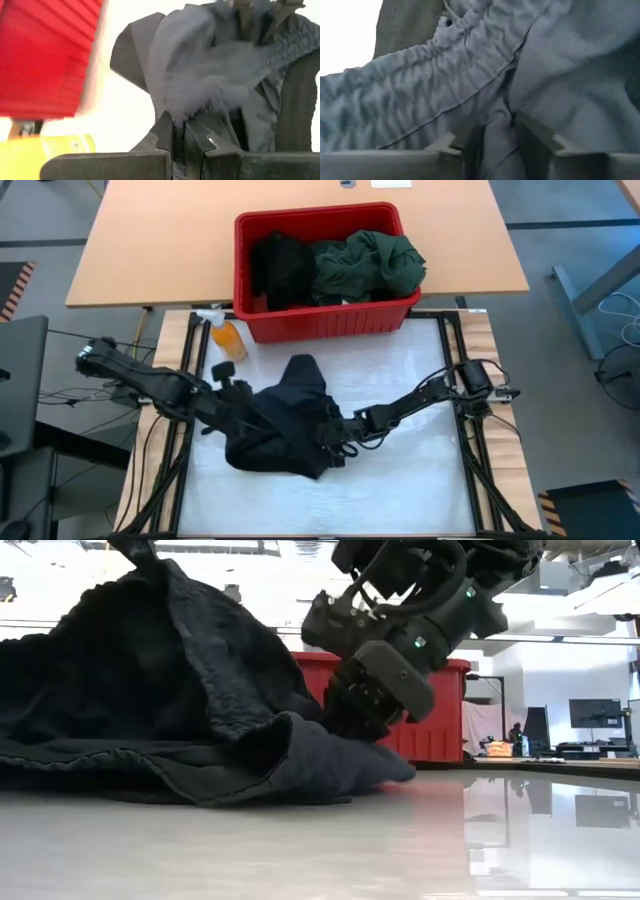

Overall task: Fold Laundry from Bin
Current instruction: Fold the black shorts from the red laundry bin

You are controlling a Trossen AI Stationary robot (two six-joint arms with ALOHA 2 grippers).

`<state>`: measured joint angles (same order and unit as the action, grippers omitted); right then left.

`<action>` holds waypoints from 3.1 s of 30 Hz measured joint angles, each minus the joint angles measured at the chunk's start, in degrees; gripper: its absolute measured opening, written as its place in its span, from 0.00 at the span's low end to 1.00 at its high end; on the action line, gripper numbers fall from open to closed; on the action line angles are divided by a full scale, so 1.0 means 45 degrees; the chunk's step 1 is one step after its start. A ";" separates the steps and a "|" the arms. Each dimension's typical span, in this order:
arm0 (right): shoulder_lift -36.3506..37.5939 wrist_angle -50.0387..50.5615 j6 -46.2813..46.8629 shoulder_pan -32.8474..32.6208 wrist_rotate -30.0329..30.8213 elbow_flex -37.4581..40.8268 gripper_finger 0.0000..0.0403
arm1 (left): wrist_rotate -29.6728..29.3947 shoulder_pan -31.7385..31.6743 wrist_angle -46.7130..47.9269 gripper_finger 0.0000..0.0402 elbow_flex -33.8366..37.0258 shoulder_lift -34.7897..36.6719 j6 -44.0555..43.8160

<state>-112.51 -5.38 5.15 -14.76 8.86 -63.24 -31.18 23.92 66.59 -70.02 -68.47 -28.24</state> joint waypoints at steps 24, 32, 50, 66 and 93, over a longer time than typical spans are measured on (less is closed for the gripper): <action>1.2273 0.5566 -0.2117 0.1100 -0.0013 0.0019 0.05 | -0.0879 -0.2159 -1.2832 0.00 -0.1490 0.0220 0.5511; 1.4740 0.4190 -0.1491 0.3144 0.3797 0.0000 0.05 | -0.0763 -0.4881 -1.3012 0.00 -0.2511 0.0131 0.5279; 1.2516 0.7116 0.6676 -0.1642 0.1250 0.4625 0.05 | 0.5086 -0.1678 -0.6239 0.00 0.2168 -0.1809 -0.2059; 0.9441 0.5526 0.6519 -0.2701 -0.1659 0.4755 0.33 | 0.6859 -0.0246 -0.8034 0.00 0.3220 -0.5406 -0.1826; 0.9346 0.5534 0.2850 -0.6470 0.0395 0.4755 0.36 | 0.6791 -0.0028 -0.7890 0.03 0.3215 -0.5343 -0.1396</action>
<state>-70.46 19.52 17.97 -43.87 10.63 -41.85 -0.62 23.79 31.08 -55.55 -92.51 -34.53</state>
